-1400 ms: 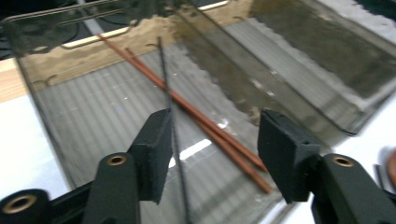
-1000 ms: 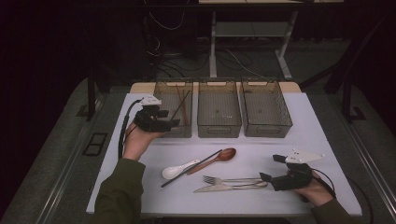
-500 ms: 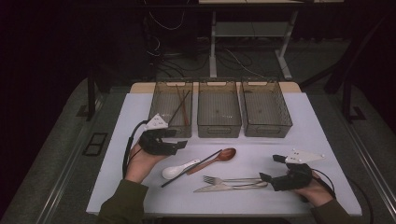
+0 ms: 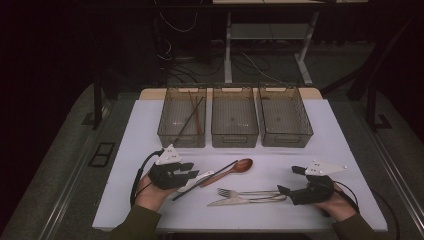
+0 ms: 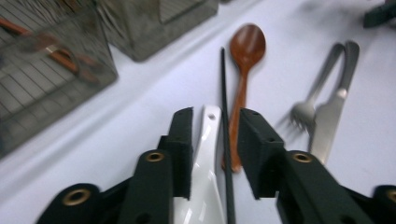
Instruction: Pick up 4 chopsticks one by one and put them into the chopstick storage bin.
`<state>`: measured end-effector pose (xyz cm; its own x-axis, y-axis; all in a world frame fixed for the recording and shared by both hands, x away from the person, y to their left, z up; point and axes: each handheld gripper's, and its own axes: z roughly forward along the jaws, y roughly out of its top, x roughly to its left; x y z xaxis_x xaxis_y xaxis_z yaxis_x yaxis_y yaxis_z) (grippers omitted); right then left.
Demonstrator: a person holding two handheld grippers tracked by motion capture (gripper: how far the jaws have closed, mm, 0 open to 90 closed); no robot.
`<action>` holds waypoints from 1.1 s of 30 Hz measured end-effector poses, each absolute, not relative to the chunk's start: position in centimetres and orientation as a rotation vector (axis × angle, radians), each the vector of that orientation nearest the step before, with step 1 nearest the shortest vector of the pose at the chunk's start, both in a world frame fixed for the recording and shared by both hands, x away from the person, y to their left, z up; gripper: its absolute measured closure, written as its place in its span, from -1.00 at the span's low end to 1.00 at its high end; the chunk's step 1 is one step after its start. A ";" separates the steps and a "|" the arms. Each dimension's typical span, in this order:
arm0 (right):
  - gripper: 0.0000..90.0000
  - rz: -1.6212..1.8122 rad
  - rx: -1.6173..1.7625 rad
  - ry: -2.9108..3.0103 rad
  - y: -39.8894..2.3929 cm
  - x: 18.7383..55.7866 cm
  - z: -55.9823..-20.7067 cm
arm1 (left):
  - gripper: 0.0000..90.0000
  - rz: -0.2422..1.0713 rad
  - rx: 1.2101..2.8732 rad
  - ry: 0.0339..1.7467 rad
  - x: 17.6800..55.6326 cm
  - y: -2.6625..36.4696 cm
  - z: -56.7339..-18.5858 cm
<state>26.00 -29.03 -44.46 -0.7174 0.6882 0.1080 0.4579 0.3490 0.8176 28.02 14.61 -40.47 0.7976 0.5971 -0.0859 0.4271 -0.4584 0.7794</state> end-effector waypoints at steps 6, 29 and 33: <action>-0.78 1.304 1.023 2.359 -29.0 26.0 -44.5 | 0.58 0.236 2.151 0.741 26.8 14.7 -41.4; -0.78 1.304 1.018 2.364 -28.9 26.0 -44.5 | 0.73 0.226 2.259 0.719 27.1 13.3 -43.3; -0.77 1.304 1.014 2.366 -28.9 26.0 -44.5 | 0.74 0.222 2.265 0.723 27.2 13.1 -43.5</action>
<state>25.99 -28.90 -44.48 -0.7245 0.6813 0.1046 0.4523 0.3554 0.8180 27.19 13.13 -43.53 0.8267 0.5600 -0.0550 0.4329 -0.5706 0.6978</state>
